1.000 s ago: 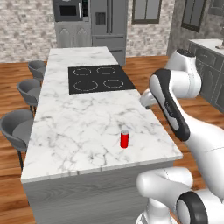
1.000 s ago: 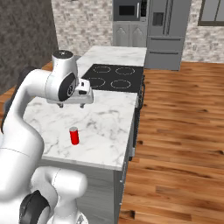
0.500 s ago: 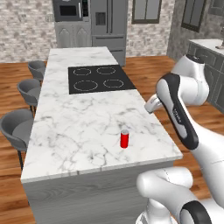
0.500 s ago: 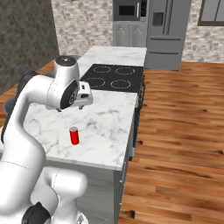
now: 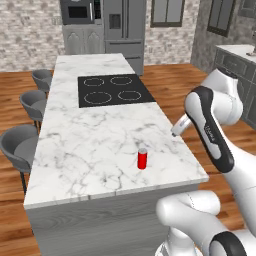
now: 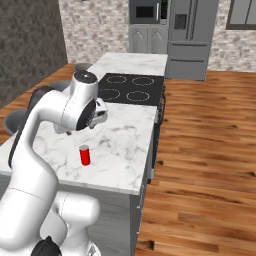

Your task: Pick the can from the counter and place it in the open cabinet.

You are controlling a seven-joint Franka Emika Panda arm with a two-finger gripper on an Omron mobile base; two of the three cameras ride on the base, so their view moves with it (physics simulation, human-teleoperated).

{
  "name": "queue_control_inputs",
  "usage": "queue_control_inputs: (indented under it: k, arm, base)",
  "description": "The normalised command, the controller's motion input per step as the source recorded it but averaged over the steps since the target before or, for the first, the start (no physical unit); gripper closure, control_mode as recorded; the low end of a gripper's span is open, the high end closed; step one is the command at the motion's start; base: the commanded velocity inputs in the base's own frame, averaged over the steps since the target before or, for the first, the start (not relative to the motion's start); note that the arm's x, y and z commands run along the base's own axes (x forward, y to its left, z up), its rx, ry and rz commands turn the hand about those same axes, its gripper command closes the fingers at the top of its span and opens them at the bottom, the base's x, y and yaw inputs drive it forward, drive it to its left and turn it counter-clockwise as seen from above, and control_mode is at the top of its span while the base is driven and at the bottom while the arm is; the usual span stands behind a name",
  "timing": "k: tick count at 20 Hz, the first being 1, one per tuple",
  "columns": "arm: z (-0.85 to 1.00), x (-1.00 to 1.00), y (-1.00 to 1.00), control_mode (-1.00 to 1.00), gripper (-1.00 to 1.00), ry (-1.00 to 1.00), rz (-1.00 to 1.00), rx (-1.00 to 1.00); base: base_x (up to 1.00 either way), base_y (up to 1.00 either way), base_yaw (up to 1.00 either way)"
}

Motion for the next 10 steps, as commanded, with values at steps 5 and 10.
queue_control_inputs:
  k: [5,10]
  arm:
    - [-0.24,-0.04,-0.07,-1.0,-1.0,-0.04,0.23,0.0]
    - [-0.31,-0.04,-0.14,-1.0,-1.0,-0.1,0.22,0.0]
  base:
    - [0.0,0.0,0.0]
    - [0.0,0.0,0.0]
